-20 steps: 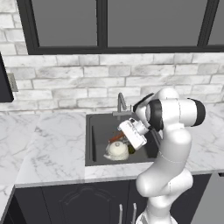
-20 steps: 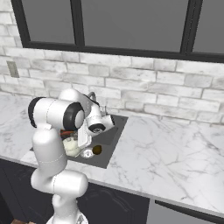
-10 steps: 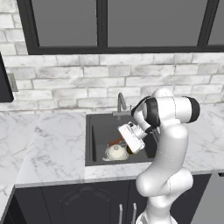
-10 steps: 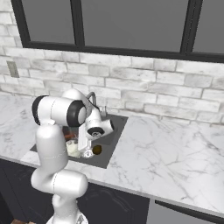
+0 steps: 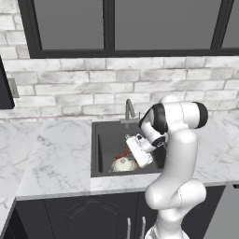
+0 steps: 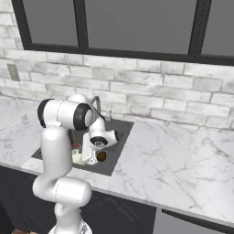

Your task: Open the cabinet, pick the kettle from the cabinet, and place it in the sink.

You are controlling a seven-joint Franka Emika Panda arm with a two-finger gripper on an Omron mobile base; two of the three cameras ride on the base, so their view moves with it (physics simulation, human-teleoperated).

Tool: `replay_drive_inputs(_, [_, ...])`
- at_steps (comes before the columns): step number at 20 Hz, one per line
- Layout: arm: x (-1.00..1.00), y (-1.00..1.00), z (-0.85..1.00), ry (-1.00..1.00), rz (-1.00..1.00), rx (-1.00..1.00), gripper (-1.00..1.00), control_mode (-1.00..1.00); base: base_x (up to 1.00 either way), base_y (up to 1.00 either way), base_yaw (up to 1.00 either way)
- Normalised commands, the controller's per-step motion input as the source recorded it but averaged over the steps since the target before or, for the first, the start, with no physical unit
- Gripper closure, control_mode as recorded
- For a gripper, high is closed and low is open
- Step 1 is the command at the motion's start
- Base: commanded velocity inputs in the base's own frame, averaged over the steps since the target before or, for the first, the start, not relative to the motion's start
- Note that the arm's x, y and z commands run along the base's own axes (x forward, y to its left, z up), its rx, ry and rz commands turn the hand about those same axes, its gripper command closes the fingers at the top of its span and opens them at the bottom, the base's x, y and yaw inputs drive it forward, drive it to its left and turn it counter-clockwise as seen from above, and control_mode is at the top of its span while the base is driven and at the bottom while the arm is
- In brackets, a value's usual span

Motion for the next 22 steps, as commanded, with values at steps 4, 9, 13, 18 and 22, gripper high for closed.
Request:
replay_drive_inputs(4, [0.04, 0.01, -0.22, -0.12, -0.02, -0.01, 1.00, -1.00, 0.00, 0.00, 0.00])
replay_drive_inputs(9, [0.08, 0.01, -0.17, -0.09, -0.02, -0.03, 1.00, -1.00, 0.00, 0.00, 0.00])
replay_drive_inputs(13, [0.10, 0.00, -0.16, -0.06, -0.01, -0.05, 1.00, -1.00, 0.00, 0.00, 0.00])
replay_drive_inputs(18, [0.08, 0.00, -0.16, -0.05, 0.00, -0.06, 1.00, -1.00, 0.00, 0.00, 0.00])
replay_drive_inputs(22, [0.02, 0.00, -0.20, -0.03, 0.00, -0.07, -1.00, -1.00, 0.00, 0.00, 0.00])
